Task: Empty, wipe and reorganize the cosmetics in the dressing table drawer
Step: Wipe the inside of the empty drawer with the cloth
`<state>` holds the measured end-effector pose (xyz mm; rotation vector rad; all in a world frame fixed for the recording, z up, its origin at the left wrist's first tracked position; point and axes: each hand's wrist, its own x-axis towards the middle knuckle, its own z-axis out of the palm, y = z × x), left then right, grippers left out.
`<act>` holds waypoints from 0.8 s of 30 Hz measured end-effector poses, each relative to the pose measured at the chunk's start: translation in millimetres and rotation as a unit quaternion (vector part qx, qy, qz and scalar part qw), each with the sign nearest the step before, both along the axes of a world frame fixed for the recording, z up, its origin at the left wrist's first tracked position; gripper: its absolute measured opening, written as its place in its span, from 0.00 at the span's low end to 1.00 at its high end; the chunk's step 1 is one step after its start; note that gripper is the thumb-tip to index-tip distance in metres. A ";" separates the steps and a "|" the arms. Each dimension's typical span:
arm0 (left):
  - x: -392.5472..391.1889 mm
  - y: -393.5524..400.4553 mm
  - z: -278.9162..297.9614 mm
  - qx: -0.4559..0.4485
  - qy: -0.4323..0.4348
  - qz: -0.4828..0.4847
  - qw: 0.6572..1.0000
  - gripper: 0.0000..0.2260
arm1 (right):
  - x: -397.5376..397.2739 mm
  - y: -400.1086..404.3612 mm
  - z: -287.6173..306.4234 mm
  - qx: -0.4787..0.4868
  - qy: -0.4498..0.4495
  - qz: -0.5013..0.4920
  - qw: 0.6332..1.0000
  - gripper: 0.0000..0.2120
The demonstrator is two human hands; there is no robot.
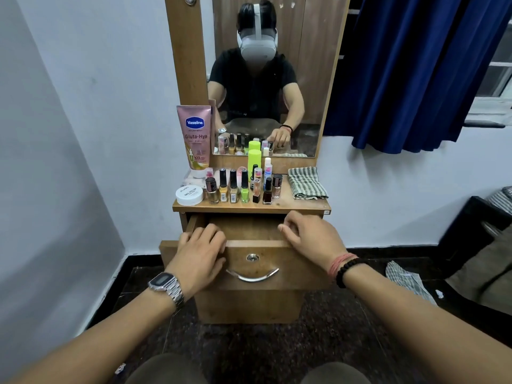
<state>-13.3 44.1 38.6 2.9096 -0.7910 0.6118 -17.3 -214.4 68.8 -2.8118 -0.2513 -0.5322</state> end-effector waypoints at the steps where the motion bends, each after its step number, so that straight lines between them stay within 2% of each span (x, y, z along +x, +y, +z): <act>1: -7.1 2.3 0.2 0.003 -0.002 -0.004 1.000 0.12 | 3.5 -4.7 6.8 0.016 -0.015 -0.018 1.000 0.10; 5: -35.1 11.9 3.8 0.000 0.022 -0.031 0.999 0.14 | 37.3 -32.2 34.3 0.088 -0.043 -0.103 0.990 0.08; 9: -59.6 15.9 13.9 0.013 0.043 -0.048 0.998 0.15 | 77.5 -44.3 42.2 0.034 0.068 -0.161 0.984 0.23; 11: -69.0 17.7 15.2 0.016 0.050 -0.054 0.997 0.14 | 90.9 -43.5 37.4 0.006 0.106 -0.168 0.980 0.26; 12: -72.9 19.6 14.8 0.020 0.050 -0.055 0.997 0.13 | 96.3 -41.9 34.0 -0.012 0.108 -0.171 0.979 0.25; 15: -82.3 23.5 13.0 0.029 0.040 -0.060 0.997 0.07 | 106.6 -40.4 29.2 -0.058 0.058 -0.177 0.981 0.11; 17: -87.6 23.6 13.2 0.030 0.036 -0.065 0.997 0.05 | 105.1 -43.0 30.5 -0.054 0.029 -0.179 0.982 0.09; 20: -92.7 23.9 15.0 0.028 0.033 -0.065 0.997 0.03 | 86.7 -47.2 42.2 0.062 0.017 -0.174 0.983 0.13; 24: -97.1 25.4 13.7 0.032 0.029 -0.064 0.997 0.03 | 31.2 -47.2 68.7 0.256 -0.007 -0.118 0.959 0.14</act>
